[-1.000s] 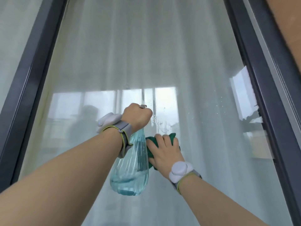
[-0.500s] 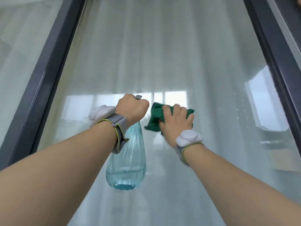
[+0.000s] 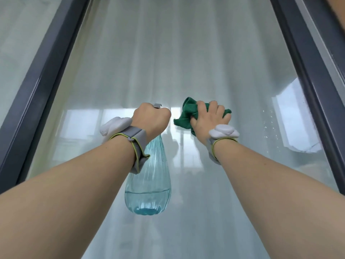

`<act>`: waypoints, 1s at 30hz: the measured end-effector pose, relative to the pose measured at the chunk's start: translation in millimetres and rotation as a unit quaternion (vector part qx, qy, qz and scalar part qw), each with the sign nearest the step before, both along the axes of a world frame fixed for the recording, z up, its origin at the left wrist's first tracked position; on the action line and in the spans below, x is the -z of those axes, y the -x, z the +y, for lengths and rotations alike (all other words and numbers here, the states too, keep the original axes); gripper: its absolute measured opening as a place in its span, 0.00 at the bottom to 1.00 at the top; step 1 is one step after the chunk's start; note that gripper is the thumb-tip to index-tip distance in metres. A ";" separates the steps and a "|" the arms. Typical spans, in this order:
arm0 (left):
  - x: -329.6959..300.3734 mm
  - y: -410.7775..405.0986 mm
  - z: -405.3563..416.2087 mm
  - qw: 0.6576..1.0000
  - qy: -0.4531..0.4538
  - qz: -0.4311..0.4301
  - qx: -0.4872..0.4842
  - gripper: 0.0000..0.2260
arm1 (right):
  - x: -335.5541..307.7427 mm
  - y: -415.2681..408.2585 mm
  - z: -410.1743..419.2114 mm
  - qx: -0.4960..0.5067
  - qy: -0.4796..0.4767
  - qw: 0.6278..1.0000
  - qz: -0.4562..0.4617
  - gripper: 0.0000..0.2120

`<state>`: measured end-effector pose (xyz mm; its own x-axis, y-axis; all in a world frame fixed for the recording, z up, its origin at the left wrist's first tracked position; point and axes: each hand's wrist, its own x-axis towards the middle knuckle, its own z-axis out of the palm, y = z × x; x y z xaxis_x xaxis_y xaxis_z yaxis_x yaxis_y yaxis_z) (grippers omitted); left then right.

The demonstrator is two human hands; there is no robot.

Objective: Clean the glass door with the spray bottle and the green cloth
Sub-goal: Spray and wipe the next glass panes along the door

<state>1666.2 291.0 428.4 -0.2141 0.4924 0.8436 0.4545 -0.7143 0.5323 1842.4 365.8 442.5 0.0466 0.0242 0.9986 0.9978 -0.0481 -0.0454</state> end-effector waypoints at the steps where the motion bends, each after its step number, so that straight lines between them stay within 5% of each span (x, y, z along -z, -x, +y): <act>1: 1.2 -0.9 -0.1 1.000 0.001 -0.001 0.000 0.09 | 5.0 -9.1 -0.3 -0.001 -0.003 1.000 0.014 0.20; 6: 13.9 -31.4 -3.1 0.999 0.009 0.033 0.031 0.05 | 90.8 -37.3 -4.8 0.022 -0.060 0.998 0.018 0.22; 11: 26.5 -44.6 -8.1 0.998 0.028 0.013 0.061 0.07 | 182.3 -19.6 -4.8 0.010 -0.015 0.998 -0.060 0.25; 19: 33.6 -70.8 -15.9 0.982 0.070 0.122 0.124 0.15 | 170.5 -36.0 -18.5 -0.026 0.063 0.991 -0.114 0.22; 23: 28.0 -104.8 -29.1 0.968 0.092 0.186 0.140 0.02 | 164.3 -56.8 -36.1 -0.024 0.025 0.988 -0.151 0.23; 30: 30.3 -146.9 -30.5 0.969 0.105 0.180 0.131 0.06 | 165.1 -97.7 -30.1 -0.008 0.068 0.993 -0.095 0.22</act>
